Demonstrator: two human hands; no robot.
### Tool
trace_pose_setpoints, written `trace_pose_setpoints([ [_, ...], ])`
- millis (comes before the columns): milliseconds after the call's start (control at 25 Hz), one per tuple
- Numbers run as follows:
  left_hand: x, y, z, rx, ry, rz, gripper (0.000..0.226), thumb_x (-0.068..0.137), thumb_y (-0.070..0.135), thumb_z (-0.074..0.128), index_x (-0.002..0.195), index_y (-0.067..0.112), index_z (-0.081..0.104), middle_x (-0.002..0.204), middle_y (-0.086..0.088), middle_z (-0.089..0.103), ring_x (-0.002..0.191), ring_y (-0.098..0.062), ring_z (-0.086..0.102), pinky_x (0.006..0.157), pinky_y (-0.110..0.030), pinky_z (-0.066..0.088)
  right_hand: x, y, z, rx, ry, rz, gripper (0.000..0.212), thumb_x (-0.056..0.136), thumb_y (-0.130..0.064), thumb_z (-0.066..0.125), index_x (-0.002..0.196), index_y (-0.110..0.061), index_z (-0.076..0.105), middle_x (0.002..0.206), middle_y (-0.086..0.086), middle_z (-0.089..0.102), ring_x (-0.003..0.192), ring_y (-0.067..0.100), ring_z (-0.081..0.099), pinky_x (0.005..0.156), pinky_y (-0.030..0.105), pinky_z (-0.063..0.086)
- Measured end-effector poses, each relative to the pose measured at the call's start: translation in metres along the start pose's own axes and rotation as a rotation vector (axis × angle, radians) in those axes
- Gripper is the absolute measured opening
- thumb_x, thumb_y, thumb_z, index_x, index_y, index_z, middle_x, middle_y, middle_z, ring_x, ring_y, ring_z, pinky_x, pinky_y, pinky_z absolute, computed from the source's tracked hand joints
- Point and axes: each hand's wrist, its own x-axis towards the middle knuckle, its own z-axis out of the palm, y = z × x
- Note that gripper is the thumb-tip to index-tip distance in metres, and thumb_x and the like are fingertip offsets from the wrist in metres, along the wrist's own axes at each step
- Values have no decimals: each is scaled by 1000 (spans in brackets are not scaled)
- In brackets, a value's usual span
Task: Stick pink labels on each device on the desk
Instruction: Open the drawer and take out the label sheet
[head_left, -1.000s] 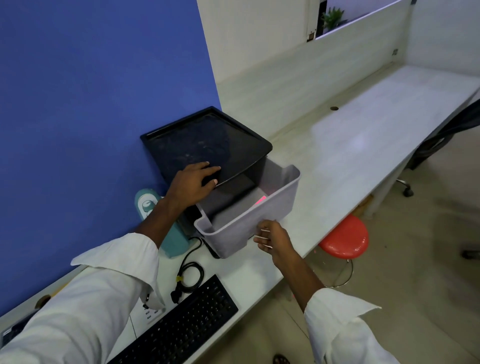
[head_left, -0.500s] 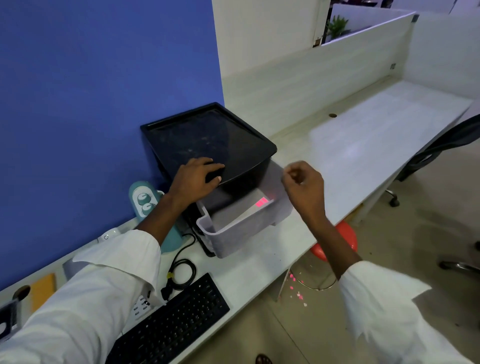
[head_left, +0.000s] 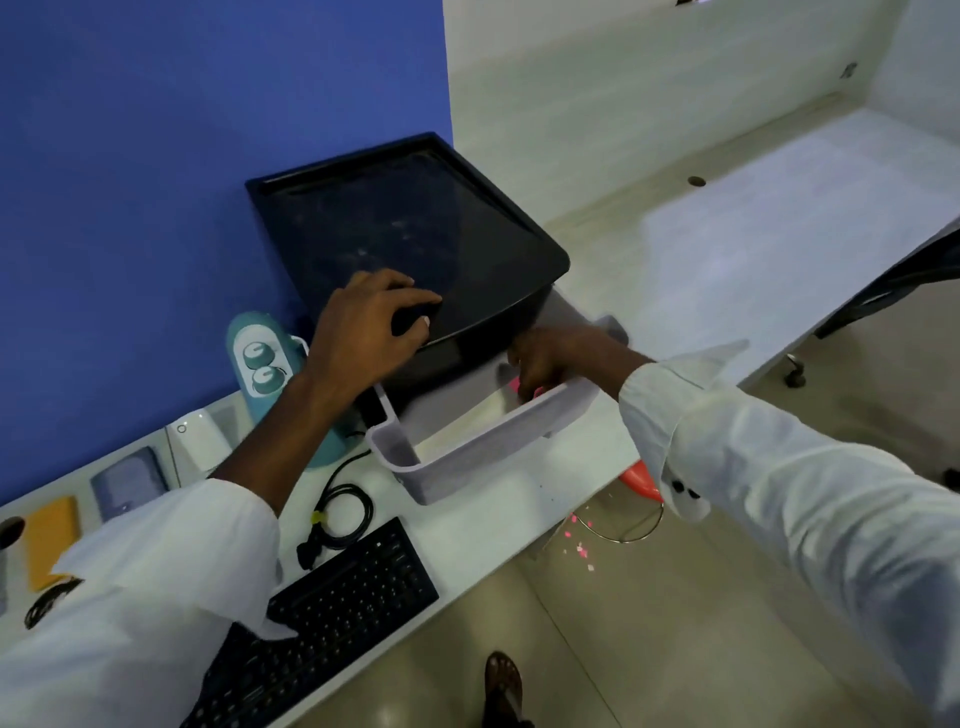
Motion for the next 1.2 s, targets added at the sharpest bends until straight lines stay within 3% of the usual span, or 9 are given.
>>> trace_pose_setpoints([
  [120,-3,5,0,9,9,-31,43,82,56,58,120,38,65,127,5,58,116,-21,51,92,-40,43,16,0,2,-113,-87,-43,26,70,-27,85,86,-30,65,82,-7,67,71,13,64,50,20,47],
  [240,-7,7,1,45,-18,-47,57,75,68,61,125,40,61,134,6,54,122,-20,46,94,-39,37,24,-4,0,-259,-70,-81,18,75,-28,80,69,-29,63,66,-13,63,66,16,64,51,20,42],
  [360,-5,5,2,55,-35,-57,58,75,68,62,127,42,59,137,7,51,124,-19,44,95,-39,35,25,-17,-1,-249,-214,-16,28,74,-23,86,74,-21,58,65,-7,58,56,15,53,53,22,45],
  [480,-4,6,2,49,-46,-70,58,75,68,61,127,42,59,138,6,50,126,-20,42,97,-41,35,26,-25,5,-231,-285,-19,37,69,-34,90,86,-8,70,59,-2,64,51,17,51,55,24,48],
  [640,-2,7,0,62,-72,-74,58,76,67,61,129,42,57,139,5,49,127,-20,41,98,-43,36,32,-28,21,-271,-337,-77,73,67,-39,90,127,-12,60,85,0,70,60,18,64,60,28,56],
  [800,-2,9,-1,68,-85,-80,59,77,67,61,129,42,56,140,4,48,128,-21,40,99,-45,37,30,-38,29,-426,-264,-388,42,72,-40,86,97,-12,65,76,-1,64,61,17,57,74,32,55],
  [1000,-1,10,-1,62,-85,-88,58,77,66,61,130,42,56,140,5,48,128,-20,40,99,-45,37,33,-56,38,-458,-173,-648,88,68,-38,86,142,-17,44,138,11,52,120,29,54,101,42,49],
  [1080,0,8,-1,66,-87,-88,57,77,66,61,129,43,56,140,5,48,128,-20,40,98,-43,37,29,-66,44,-501,-216,-647,90,69,-41,84,144,-14,41,141,13,50,125,31,52,103,44,48],
  [1200,0,8,0,66,-84,-82,57,77,64,63,129,42,57,140,5,49,127,-21,41,98,-44,38,23,-71,49,-547,-255,-595,72,75,-45,76,133,-14,46,124,10,59,107,31,62,89,46,56],
])
